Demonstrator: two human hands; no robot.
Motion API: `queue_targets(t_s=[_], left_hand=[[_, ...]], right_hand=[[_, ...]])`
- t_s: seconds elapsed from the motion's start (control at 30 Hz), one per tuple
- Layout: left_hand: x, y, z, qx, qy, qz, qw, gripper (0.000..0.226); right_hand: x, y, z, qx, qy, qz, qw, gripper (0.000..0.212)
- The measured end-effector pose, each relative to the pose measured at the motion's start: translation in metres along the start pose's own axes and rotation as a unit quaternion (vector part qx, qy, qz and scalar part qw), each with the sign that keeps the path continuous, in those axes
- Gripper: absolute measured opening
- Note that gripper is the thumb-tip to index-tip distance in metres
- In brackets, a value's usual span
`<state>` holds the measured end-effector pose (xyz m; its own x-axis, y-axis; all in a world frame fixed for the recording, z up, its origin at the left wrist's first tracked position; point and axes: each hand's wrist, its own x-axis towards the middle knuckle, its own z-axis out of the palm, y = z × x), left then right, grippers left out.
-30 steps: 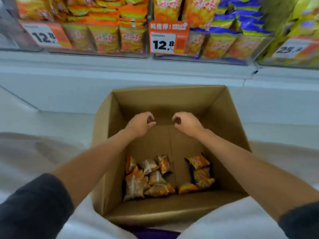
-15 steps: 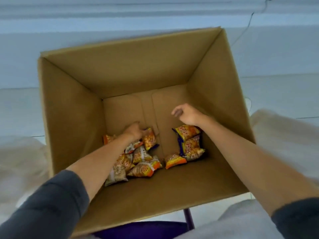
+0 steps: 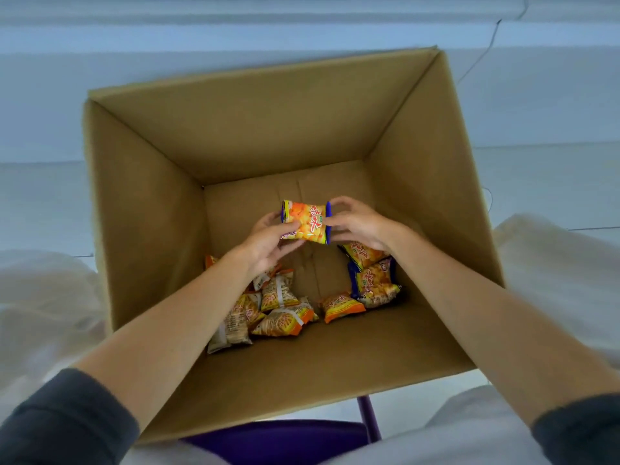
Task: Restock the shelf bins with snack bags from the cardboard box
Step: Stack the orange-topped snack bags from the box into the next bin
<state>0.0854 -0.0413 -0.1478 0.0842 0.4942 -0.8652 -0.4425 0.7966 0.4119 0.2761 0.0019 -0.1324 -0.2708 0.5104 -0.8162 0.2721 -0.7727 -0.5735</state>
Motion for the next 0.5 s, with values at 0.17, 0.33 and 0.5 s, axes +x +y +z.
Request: queue_targets(t_s=[0.17, 0.33, 0.5], left_hand=[[-0.008, 0.018, -0.002, 0.26, -0.039, -0.003, 0.965, 0.078], [-0.001, 0.014, -0.016, 0.275, 0.019, -0.022, 0.961, 0.071], [0.004, -0.006, -0.031, 0.222, 0.078, -0.008, 0.972, 0.065]], right_hand=[[-0.009, -0.013, -0.005, -0.023, 0.003, -0.071, 0.997, 0.031], [-0.002, 0.011, -0.021, -0.252, 0.054, -0.047, 0.965, 0.042], [0.019, 0.068, -0.03, -0.589, -0.018, 0.045, 0.807, 0.087]])
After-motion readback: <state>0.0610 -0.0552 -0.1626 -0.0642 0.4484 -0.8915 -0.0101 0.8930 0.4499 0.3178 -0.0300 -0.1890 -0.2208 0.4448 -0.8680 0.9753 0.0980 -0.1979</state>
